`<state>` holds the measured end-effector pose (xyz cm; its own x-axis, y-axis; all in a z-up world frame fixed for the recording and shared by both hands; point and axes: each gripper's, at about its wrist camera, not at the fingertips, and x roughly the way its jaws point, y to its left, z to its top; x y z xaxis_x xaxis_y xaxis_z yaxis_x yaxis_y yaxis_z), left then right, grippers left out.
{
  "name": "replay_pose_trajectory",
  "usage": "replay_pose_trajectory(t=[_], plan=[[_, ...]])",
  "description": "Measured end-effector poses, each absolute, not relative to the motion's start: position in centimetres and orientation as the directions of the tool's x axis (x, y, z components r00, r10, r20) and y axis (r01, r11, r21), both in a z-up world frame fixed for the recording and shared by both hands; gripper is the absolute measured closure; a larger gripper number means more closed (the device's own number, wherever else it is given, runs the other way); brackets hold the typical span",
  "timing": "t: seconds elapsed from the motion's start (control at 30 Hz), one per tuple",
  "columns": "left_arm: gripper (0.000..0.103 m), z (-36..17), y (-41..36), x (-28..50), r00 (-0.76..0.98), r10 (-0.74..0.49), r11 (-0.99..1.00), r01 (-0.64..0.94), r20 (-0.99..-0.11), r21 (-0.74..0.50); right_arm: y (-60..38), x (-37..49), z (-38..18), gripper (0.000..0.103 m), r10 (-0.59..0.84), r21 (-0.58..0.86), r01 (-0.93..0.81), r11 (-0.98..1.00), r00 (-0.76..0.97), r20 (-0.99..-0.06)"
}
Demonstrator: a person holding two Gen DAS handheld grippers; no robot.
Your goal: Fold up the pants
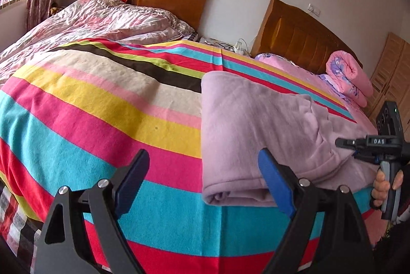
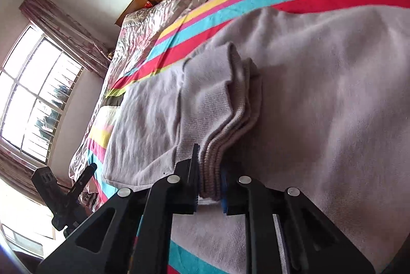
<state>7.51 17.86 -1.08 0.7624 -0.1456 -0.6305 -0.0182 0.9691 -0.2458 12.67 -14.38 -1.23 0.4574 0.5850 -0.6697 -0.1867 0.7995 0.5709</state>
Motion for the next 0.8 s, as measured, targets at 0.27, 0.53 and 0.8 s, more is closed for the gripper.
replay_pose_trajectory(t=[0.27, 0.53, 0.8], plan=[[0.013, -1.6, 14.8, 6.8, 0.716, -0.187, 0.982, 0.114, -0.673, -0.152, -11.6, 14.1, 6.5, 0.088, 0.588, 0.482, -0.343, 0.806, 0.55, -0.593], [0.011, -2.1, 14.7, 10.4, 0.719, -0.045, 0.999, 0.02, -0.693, -0.044, -12.4, 11.8, 11.2, 0.088, 0.588, 0.432, -0.403, 0.807, 0.623, -0.516], [0.005, -3.1, 17.0, 10.9, 0.682, -0.059, 0.992, -0.043, -0.729, -0.119, -17.3, 10.7, -3.4, 0.088, 0.517, 0.517, -0.143, 0.844, 0.479, -0.71]])
